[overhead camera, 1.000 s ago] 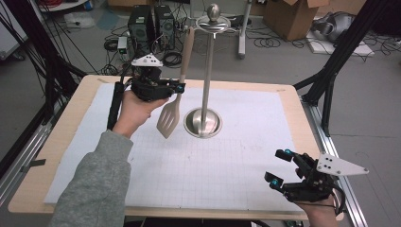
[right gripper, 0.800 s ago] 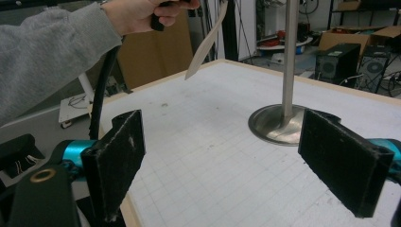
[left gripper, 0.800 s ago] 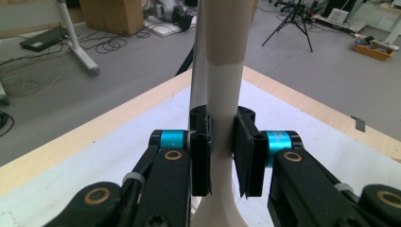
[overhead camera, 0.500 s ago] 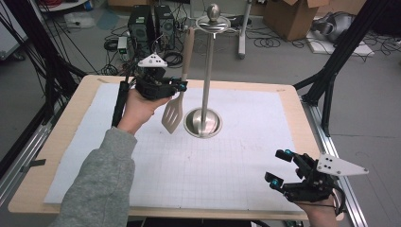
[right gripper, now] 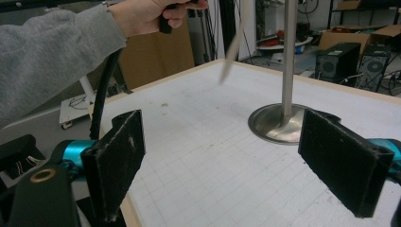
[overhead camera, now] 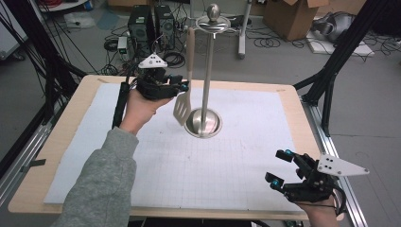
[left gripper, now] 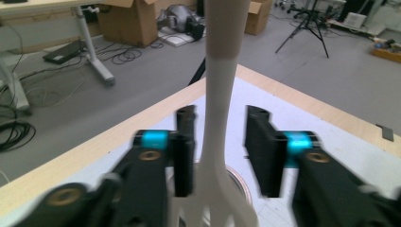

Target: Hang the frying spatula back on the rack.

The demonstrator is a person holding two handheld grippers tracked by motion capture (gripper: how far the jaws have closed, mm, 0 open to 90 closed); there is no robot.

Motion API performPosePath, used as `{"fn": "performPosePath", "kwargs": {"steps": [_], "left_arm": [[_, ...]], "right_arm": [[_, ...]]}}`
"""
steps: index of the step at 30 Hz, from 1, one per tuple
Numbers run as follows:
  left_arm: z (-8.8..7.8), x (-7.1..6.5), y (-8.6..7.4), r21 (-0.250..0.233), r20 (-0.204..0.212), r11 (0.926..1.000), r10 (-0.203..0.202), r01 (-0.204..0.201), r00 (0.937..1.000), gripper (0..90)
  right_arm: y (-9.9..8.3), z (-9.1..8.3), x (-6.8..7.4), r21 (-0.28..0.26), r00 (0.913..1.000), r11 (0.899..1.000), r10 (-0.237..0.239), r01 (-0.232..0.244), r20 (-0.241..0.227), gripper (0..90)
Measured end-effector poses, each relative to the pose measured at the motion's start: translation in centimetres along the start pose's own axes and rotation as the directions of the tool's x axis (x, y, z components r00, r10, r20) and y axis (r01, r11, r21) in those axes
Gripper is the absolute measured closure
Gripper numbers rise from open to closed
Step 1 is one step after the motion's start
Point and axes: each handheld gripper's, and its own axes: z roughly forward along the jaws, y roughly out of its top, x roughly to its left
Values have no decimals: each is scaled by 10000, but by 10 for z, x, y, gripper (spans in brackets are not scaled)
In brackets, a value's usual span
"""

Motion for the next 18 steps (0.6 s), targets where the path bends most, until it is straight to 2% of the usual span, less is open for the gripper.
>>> {"fn": "performPosePath", "kwargs": {"steps": [2,4,7,9,13,18], "left_arm": [[-3,2,-2,68,-112,10000,59,-58,9999,564],[-9,4,-4,-137,136,9998,-116,118,9998,482],[-18,6,-6,-565,386,9984,107,-85,9992,365],[-25,7,-8,-714,535,9968,409,-370,9977,326],[-40,8,-13,-1195,989,9923,447,-328,9941,263],[-57,4,-19,-1305,1241,9897,760,-596,9894,202]], "right_arm": [[-1,1,0,46,10000,10000,19,-19,-13,146],[-2,3,-1,143,10000,9999,31,-30,-19,146],[-2,5,-1,153,10000,9999,22,-21,-52,146],[-1,5,1,152,10000,9999,18,-17,-61,146],[0,5,1,122,9999,9999,-35,36,-106,147],[1,7,1,98,9998,9999,-77,78,-164,146]]}}
